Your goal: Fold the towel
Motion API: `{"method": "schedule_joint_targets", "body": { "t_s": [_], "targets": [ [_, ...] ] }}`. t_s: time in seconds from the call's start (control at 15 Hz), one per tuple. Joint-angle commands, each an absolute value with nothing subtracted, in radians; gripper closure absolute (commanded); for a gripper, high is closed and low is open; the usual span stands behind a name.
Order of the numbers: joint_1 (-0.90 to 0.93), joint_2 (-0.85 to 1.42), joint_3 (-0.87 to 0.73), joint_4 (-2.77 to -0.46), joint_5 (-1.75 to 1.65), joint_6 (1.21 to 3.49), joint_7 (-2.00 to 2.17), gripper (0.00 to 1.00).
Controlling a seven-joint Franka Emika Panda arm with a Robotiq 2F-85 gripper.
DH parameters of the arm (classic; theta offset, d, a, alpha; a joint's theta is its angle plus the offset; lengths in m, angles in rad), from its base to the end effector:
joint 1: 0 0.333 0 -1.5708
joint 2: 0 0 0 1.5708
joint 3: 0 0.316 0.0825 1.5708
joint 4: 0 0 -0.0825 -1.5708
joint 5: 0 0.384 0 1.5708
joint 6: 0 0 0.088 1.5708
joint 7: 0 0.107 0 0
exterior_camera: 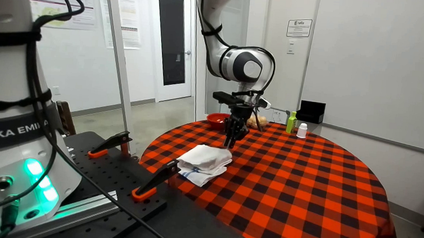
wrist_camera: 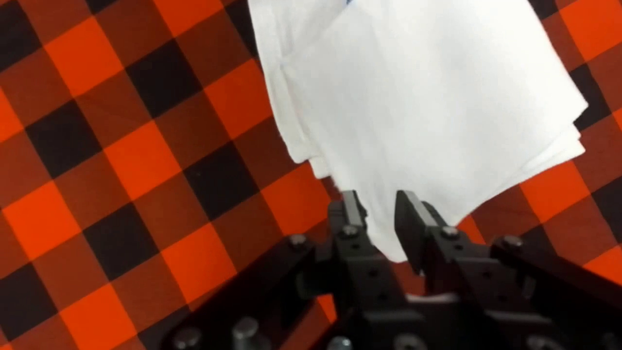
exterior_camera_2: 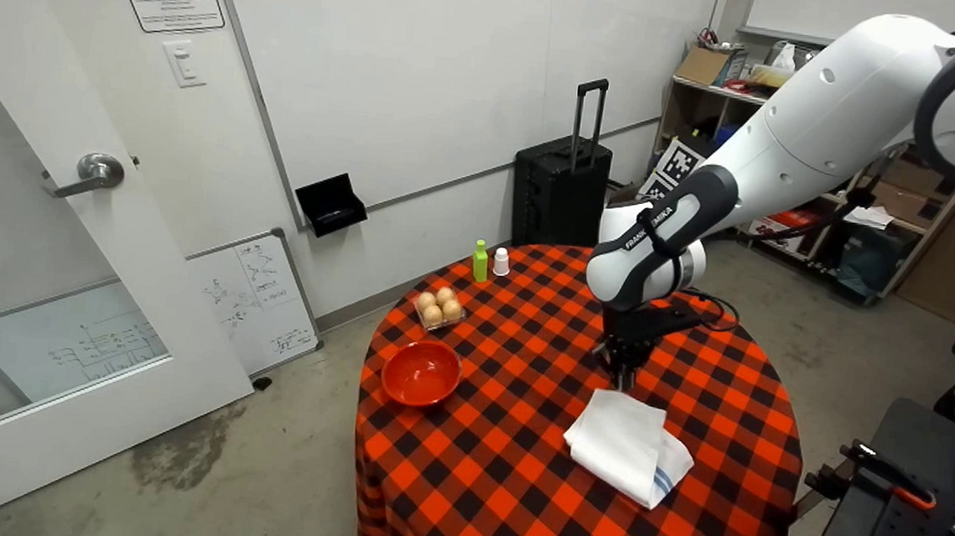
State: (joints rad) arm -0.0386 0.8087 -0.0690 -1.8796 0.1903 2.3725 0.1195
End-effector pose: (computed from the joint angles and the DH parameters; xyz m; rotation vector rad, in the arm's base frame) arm 0.5756 -0.0616 0.0544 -2.9972 0.5629 0.4769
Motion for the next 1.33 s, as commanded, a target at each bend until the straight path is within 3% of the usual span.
{"method": "schedule_joint_targets", "body": {
  "t_s": [0.0, 0.4, 0.87, 1.27],
  "targets": [
    [-0.070, 0.739, -0.039, -1.981, 0.192, 2.454, 0.070, 0.42],
    [-0.076, 0.552, 0.001, -2.190, 0.230, 2.605, 0.078, 0.01],
    [-0.104, 0.362, 0.098, -2.452, 0.303, 2.834, -0.005, 0.00],
    [-0.059, 0.189, 0.012, -2.615, 0.065, 2.755, -0.077, 0.00]
  ]
}}
